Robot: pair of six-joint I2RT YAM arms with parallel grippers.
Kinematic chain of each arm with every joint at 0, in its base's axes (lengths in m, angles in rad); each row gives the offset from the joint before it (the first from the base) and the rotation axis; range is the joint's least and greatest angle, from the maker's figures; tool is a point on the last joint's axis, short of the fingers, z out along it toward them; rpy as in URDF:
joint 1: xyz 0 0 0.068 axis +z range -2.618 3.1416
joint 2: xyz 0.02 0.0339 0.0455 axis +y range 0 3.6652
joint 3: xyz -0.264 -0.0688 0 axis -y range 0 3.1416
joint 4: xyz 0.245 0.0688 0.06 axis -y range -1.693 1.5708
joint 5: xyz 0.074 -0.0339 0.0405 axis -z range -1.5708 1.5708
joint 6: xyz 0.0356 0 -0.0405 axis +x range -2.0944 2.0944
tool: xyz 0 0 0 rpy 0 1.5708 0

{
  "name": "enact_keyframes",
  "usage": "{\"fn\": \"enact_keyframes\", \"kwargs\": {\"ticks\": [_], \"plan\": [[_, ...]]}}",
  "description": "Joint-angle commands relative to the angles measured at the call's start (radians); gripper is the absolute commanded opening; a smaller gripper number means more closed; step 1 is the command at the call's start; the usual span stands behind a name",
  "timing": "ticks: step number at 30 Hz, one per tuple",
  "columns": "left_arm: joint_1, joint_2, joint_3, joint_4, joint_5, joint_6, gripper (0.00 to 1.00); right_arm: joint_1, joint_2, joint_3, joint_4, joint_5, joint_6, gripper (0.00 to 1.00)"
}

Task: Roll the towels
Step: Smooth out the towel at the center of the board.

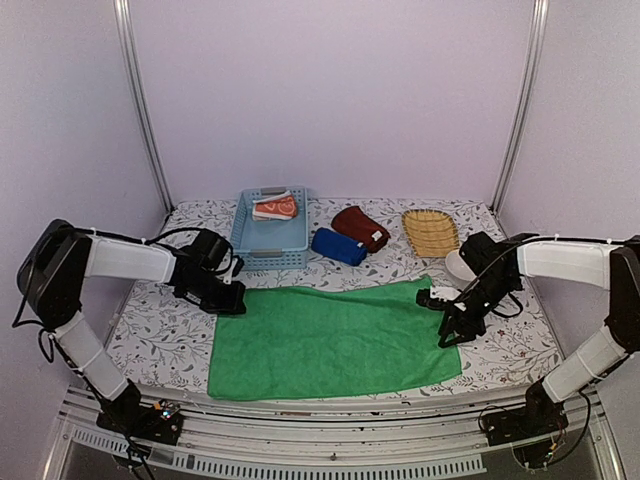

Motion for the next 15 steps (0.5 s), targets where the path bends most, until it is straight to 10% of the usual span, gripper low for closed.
{"fn": "enact_keyframes", "kwargs": {"ticks": [1,15], "plan": [[0.053,0.038,0.043,-0.006,-0.015,0.032,0.02,0.017,0.003,-0.038,-0.001,0.077,-0.051,0.36],[0.151,0.18,0.109,0.032,0.007,0.086,0.0,0.129,0.059,-0.176,0.064,0.239,-0.03,0.32]]}}
